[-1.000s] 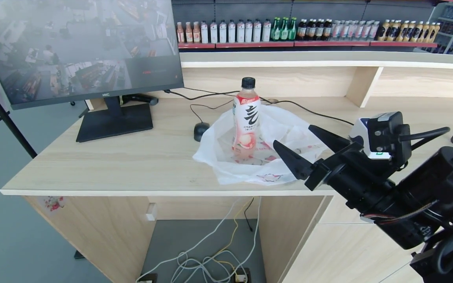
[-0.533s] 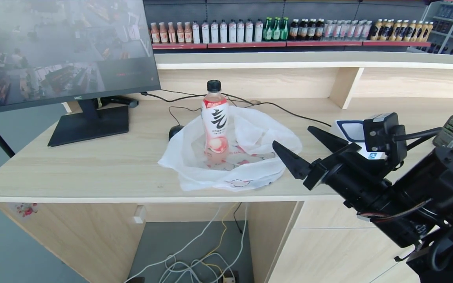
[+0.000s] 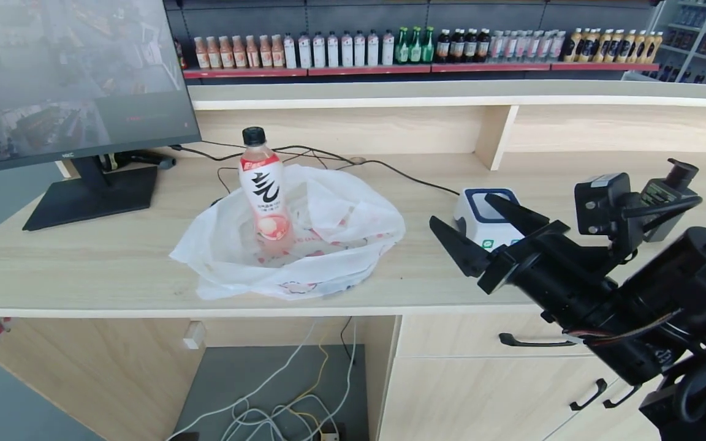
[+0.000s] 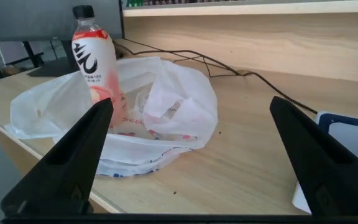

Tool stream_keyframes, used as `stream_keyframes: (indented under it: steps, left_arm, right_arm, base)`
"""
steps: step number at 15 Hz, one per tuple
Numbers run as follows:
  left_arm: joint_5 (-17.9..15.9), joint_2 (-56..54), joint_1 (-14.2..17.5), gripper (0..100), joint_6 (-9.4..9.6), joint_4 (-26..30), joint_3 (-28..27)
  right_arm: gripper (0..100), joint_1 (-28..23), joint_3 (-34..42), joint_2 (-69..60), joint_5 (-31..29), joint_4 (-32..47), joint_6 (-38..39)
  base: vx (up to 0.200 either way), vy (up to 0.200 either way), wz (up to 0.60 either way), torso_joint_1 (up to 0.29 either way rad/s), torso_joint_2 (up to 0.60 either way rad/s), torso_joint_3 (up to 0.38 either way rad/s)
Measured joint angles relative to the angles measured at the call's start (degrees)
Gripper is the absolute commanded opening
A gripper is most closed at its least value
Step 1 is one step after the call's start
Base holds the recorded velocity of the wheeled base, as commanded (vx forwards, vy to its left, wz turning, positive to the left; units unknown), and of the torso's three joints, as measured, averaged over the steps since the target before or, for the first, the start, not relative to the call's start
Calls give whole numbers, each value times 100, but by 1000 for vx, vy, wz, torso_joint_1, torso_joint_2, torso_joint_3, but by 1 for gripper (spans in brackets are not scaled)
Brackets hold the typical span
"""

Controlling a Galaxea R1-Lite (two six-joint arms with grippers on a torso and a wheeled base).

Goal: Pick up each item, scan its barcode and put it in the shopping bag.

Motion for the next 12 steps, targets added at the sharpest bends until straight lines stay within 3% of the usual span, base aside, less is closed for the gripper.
stream_keyframes:
  steps: [12]
  left_arm:
    - [0, 0, 0, 100, -4, 0, 0]
  right_arm:
    - [100, -61, 88, -39, 2, 7, -9]
  base:
    - [0, -200, 0, 1, 3, 1]
